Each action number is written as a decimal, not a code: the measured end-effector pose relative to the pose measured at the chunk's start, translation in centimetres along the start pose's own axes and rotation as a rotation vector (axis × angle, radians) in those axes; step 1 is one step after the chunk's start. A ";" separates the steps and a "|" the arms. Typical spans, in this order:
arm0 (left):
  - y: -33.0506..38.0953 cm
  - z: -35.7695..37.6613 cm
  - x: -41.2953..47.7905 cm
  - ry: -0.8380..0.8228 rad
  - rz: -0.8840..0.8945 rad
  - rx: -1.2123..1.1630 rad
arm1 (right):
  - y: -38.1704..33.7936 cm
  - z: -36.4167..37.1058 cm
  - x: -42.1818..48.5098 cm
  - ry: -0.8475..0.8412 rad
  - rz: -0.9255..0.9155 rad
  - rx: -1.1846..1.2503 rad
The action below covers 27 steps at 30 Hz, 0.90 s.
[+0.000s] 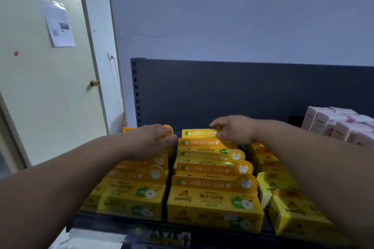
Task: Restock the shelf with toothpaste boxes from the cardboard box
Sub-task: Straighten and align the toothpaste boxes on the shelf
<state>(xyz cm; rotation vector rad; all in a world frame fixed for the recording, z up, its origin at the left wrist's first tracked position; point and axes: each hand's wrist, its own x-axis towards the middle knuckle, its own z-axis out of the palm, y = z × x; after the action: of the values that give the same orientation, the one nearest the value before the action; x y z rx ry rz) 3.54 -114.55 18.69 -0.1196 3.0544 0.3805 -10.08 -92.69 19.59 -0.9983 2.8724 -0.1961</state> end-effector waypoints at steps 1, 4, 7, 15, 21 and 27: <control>-0.2 0.1 -0.2 -0.019 -0.014 -0.042 | -0.2 0.1 0.1 -0.022 0.000 -0.016; -0.4 0.3 -0.7 -0.043 -0.058 -0.092 | -1.0 0.0 0.1 -0.039 -0.017 -0.036; -0.3 0.4 -0.8 -0.037 -0.073 -0.110 | -1.4 -0.3 -0.2 -0.057 -0.038 -0.036; 0.9 0.5 -1.3 -0.045 -0.051 -0.142 | -1.9 -0.2 -1.3 -0.057 -0.046 0.023; 2.3 -0.3 -2.4 -0.088 -0.038 -0.009 | -1.9 0.2 -1.6 -0.031 -0.035 0.072; 1.9 -0.9 -3.2 0.008 -0.006 -0.096 | -2.7 0.2 -2.3 0.016 -0.007 0.086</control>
<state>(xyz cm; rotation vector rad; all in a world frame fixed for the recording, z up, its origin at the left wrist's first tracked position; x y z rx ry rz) 6.57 -112.73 20.21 -0.1355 3.0429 0.5272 -6.62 -93.37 19.91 -0.9958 2.8486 -0.3265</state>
